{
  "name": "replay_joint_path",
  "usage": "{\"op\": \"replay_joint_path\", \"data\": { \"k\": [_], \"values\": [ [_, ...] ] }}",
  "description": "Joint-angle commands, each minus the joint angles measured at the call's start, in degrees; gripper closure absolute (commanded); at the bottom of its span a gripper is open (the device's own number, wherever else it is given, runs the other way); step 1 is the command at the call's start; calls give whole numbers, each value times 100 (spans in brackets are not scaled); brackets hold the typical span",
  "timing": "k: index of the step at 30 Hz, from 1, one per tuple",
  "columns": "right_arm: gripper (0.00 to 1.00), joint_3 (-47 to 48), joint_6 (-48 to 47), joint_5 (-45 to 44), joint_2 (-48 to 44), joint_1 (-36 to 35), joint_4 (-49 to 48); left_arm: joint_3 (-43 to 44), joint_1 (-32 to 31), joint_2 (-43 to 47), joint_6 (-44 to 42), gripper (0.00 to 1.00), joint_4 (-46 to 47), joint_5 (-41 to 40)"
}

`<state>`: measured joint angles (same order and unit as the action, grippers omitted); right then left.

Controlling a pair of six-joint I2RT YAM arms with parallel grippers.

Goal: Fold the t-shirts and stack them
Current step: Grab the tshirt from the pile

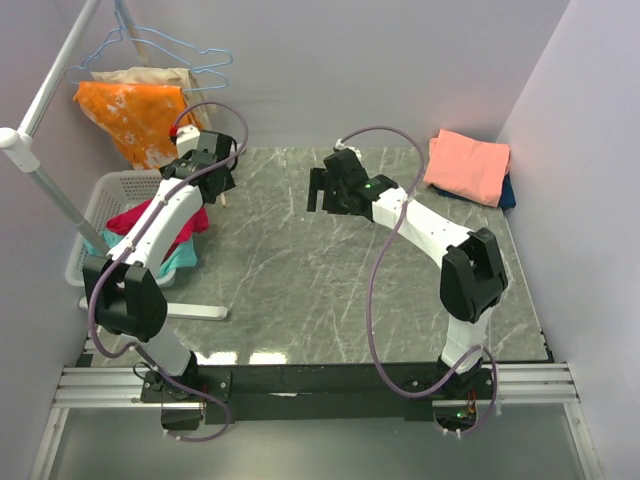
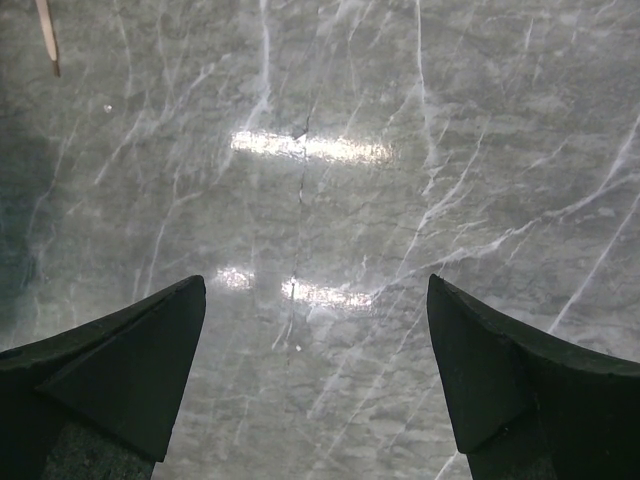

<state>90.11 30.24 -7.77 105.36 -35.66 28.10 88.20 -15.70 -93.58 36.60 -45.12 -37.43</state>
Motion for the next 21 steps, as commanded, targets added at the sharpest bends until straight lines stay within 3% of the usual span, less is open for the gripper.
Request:
{"op": "replay_joint_path", "data": {
  "k": [1, 13, 19, 21],
  "values": [
    [3, 323, 17, 100, 186, -29, 29, -145, 32, -37, 313, 3, -339, -519],
    [4, 684, 0, 56, 468, -29, 231, -137, 94, -582, 655, 10, -910, -1319],
    [5, 789, -27, 21, 555, -29, 310, -23, 147, -758, 778, 27, -1033, -1468],
    [5, 842, -53, 12, 582, -29, 354, -14, 181, -758, 787, 39, -1051, -1557]
  ]
}}
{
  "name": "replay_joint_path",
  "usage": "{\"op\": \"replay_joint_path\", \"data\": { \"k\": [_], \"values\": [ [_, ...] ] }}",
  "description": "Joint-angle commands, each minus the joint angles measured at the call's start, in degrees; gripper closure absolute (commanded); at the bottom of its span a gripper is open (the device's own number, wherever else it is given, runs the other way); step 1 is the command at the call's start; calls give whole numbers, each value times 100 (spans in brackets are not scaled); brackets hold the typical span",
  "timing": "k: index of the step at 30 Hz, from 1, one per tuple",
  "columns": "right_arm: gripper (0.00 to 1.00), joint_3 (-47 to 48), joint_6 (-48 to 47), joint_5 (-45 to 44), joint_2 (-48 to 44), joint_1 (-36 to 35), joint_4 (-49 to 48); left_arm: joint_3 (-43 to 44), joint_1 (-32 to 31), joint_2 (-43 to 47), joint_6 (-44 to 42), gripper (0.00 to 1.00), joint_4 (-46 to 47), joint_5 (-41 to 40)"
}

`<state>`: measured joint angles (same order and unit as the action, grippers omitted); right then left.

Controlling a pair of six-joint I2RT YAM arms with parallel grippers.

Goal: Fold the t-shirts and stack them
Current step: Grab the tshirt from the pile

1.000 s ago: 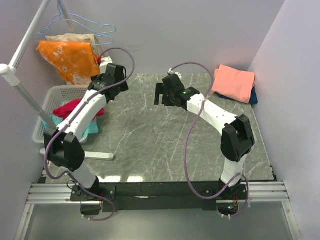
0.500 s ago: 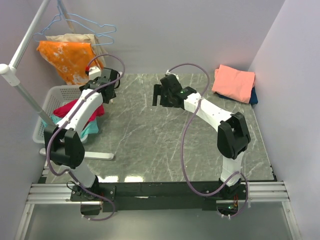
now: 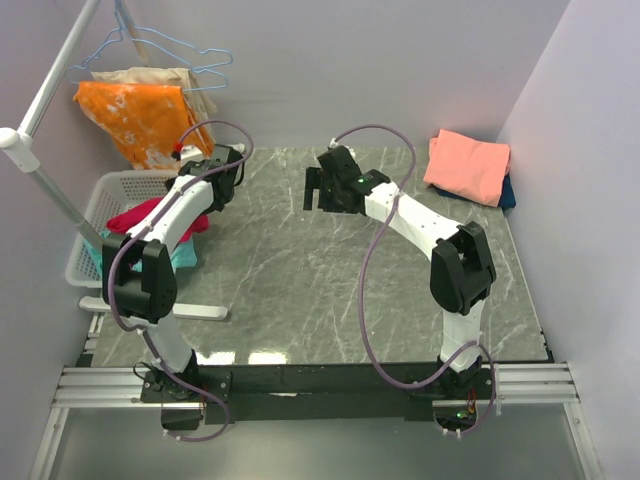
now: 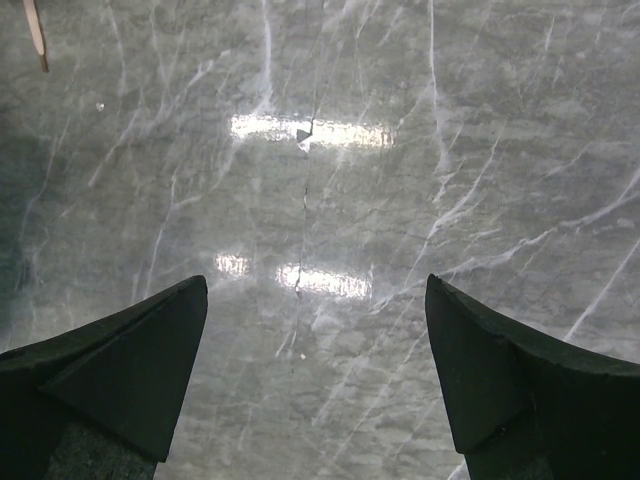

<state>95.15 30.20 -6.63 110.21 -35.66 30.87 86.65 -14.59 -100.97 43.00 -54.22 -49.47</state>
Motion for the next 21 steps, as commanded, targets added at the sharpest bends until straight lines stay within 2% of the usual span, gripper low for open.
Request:
{"op": "replay_joint_path", "data": {
  "k": [1, 2, 4, 5, 6, 12, 21],
  "values": [
    [5, 355, -49, -110, 106, -29, 94, 150, 88, -11, 156, 44, -133, -370],
    [5, 390, -40, -136, 132, -37, 112, 150, 105, -2, 156, 56, -142, -387],
    [5, 416, -58, -136, 149, -37, 129, 194, 141, 24, 173, 73, -168, -396],
    [5, 468, -75, -136, 184, -29, 156, 220, 141, 42, 173, 90, -177, -414],
    [5, 504, -84, -119, 211, -37, 191, 255, 149, 51, 199, 98, -238, -458],
    [6, 715, -58, -119, 343, -37, 305, 712, 132, 279, 34, 99, -300, -318],
    [6, 917, -14, -180, 457, -11, 358, 1721, -351, 1544, -776, 99, 52, -220]
  ]
}}
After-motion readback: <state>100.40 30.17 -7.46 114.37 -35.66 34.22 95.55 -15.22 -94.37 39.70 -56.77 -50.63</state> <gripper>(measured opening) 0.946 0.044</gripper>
